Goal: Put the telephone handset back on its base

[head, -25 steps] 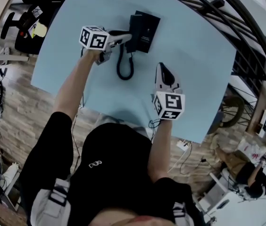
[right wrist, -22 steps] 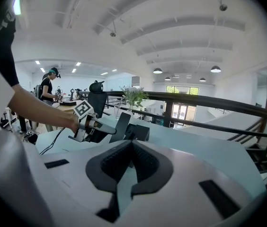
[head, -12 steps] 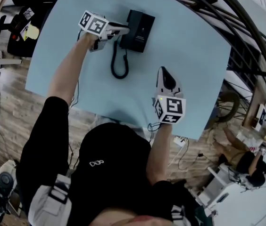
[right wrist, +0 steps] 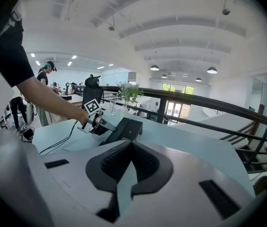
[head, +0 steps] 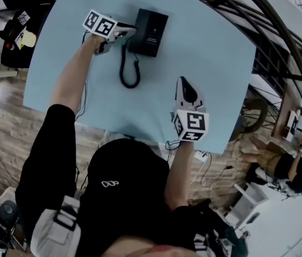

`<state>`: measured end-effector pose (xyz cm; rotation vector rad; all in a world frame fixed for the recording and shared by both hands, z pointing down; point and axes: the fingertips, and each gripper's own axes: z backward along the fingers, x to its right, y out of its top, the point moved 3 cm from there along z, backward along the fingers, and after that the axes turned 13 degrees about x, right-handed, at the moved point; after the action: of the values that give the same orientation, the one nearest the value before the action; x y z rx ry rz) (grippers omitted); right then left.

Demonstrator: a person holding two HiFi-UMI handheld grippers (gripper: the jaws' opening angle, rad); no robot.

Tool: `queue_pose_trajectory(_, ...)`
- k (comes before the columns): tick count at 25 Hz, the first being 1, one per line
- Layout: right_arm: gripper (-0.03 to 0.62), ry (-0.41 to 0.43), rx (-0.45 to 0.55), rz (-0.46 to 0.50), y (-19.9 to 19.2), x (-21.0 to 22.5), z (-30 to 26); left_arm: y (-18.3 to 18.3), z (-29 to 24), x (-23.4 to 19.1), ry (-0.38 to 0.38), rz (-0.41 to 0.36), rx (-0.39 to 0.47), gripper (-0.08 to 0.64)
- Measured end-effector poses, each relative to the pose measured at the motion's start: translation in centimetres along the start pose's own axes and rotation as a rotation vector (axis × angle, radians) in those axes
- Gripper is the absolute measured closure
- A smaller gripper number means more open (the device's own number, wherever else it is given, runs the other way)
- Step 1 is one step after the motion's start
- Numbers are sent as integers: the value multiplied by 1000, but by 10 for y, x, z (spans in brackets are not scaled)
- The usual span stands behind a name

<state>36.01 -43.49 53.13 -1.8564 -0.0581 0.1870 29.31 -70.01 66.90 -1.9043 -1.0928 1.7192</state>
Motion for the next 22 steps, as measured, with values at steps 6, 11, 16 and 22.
queue_pose_trajectory(6,598,36,6,4,4,-15,-8,0,2,0,89,-39,60,444)
queue_pose_trajectory(11,598,81,23,16,12,-32,-14,-2,8,10,213,-145,53,436)
queue_pose_trajectory(16,598,115,60,6,22,-49,-19,24,26,54,267,-240,202,442)
queue_pose_trajectory(22,598,162,170,-9,54,-70,-33,45,51,135,325,-464,325,549)
